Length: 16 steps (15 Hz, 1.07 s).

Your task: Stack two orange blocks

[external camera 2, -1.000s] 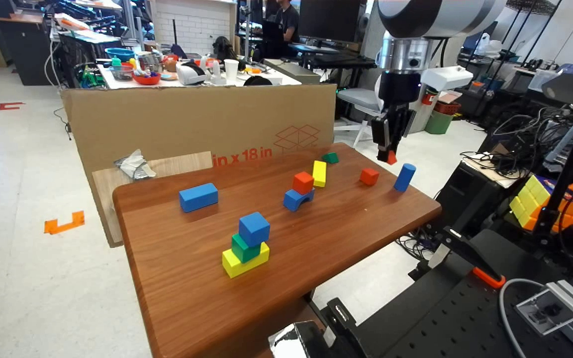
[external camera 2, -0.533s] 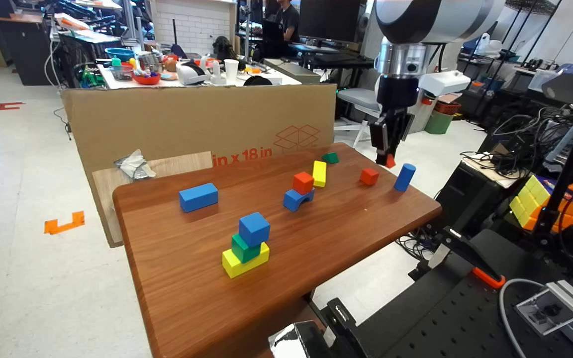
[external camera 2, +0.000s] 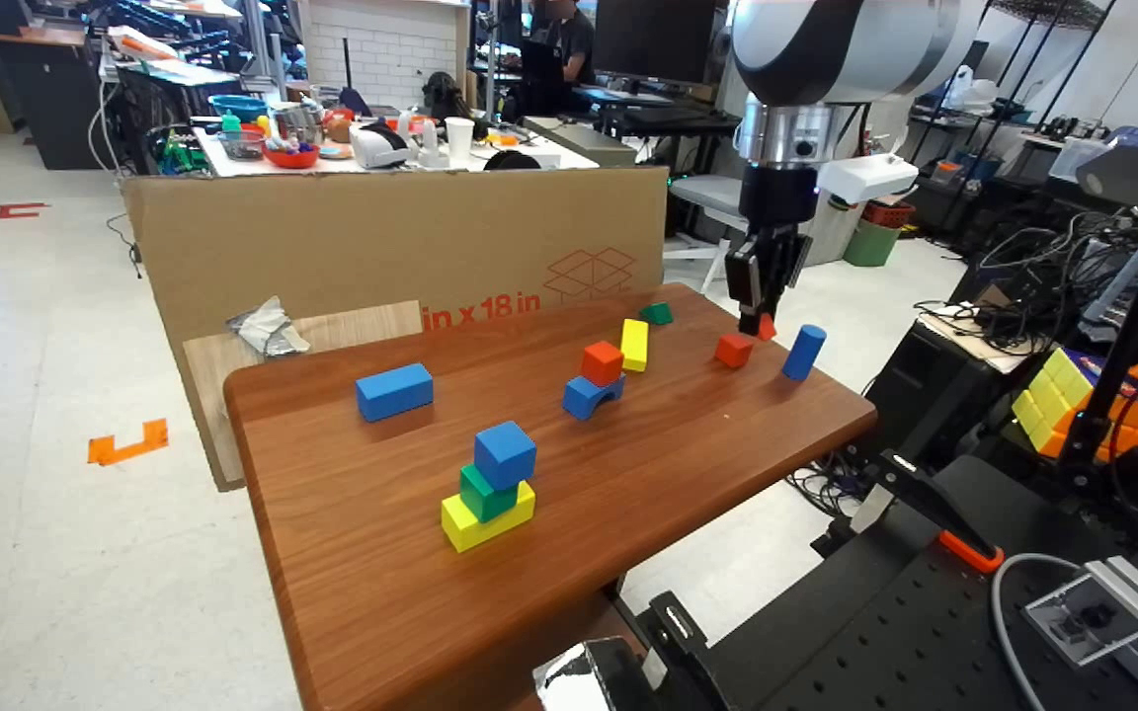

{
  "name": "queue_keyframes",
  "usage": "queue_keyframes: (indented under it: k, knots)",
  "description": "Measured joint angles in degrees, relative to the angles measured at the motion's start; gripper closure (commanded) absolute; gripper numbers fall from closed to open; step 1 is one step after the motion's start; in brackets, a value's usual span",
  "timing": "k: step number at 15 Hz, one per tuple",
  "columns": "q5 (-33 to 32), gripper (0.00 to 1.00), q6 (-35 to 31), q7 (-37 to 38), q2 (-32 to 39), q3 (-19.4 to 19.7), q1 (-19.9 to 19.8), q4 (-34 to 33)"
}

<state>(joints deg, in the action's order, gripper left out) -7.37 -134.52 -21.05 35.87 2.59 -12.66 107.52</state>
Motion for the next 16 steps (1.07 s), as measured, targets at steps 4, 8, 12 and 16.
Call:
queue_keyframes:
  k: [4, 8, 12, 16]
  knots:
    - [0.0, 0.92, 0.0, 0.0, 1.3, -0.1, 0.1, -1.1]
    - [0.0, 0.92, 0.0, 0.0, 2.3, -0.1, 0.2, -2.0]
    - [0.0, 0.92, 0.0, 0.0, 3.1, -0.2, 0.5, -2.8]
    - [0.0, 0.92, 0.0, 0.0, 3.4, -0.2, 0.7, -3.3]
